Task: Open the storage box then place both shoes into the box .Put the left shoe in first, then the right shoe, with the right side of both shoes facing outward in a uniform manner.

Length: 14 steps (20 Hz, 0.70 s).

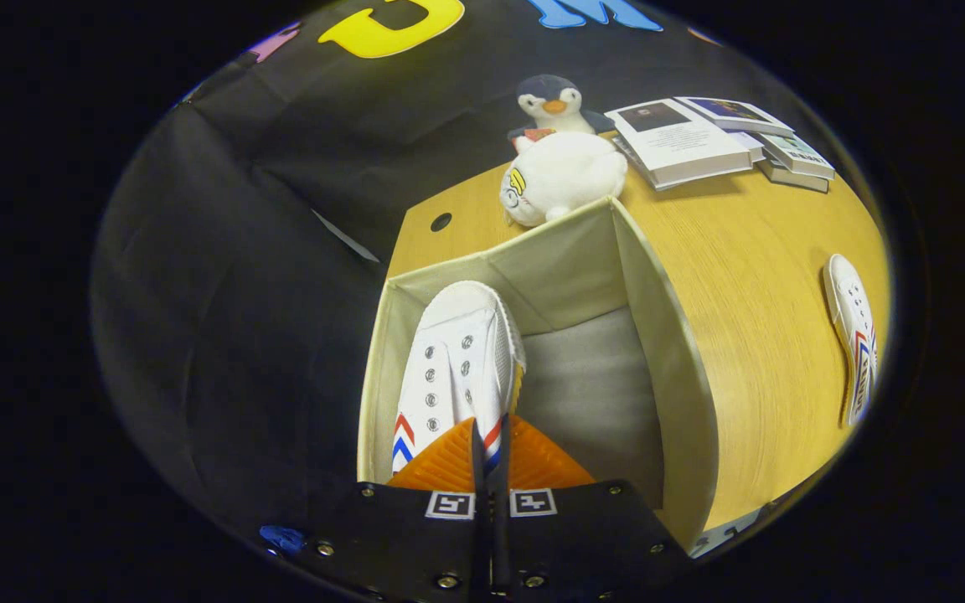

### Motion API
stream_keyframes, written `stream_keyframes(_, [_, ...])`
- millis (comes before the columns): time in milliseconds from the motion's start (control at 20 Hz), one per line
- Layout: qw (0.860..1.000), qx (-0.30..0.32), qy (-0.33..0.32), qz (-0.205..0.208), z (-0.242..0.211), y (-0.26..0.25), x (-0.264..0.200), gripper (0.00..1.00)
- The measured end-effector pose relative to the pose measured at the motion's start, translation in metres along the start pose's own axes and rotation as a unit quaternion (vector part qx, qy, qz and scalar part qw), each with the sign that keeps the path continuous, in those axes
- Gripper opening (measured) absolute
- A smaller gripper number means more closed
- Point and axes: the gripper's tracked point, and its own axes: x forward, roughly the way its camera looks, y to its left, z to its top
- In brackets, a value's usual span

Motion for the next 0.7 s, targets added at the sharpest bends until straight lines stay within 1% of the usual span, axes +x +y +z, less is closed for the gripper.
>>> stream_keyframes(100, [1.000,0.004,0.002,0.004,-0.005,0.001,0.005,0.01])
stream_keyframes(250, [1.000,-0.004,0.006,-0.001,-0.008,0.002,0.011,0.01])
stream_keyframes(300, [1.000,-0.011,0.010,-0.003,-0.012,0.001,0.013,0.07])
stream_keyframes(350, [1.000,-0.013,0.014,0.010,-0.013,0.007,0.012,0.12])
stream_keyframes(400, [0.999,-0.011,0.011,0.029,-0.011,0.011,0.014,0.15])
stream_keyframes(450, [0.999,-0.009,0.003,0.045,-0.006,0.016,0.016,0.37])
stream_keyframes(500, [0.999,-0.014,-0.002,0.047,-0.002,0.018,0.012,0.58])
stream_keyframes(550, [0.998,-0.029,-0.007,0.049,0.007,0.016,-0.003,0.78])
stream_keyframes(600, [0.998,-0.047,-0.015,0.044,0.007,0.016,-0.005,0.99])
stream_keyframes(700, [0.996,-0.067,-0.033,0.051,0.015,0.017,-0.020,0.98])
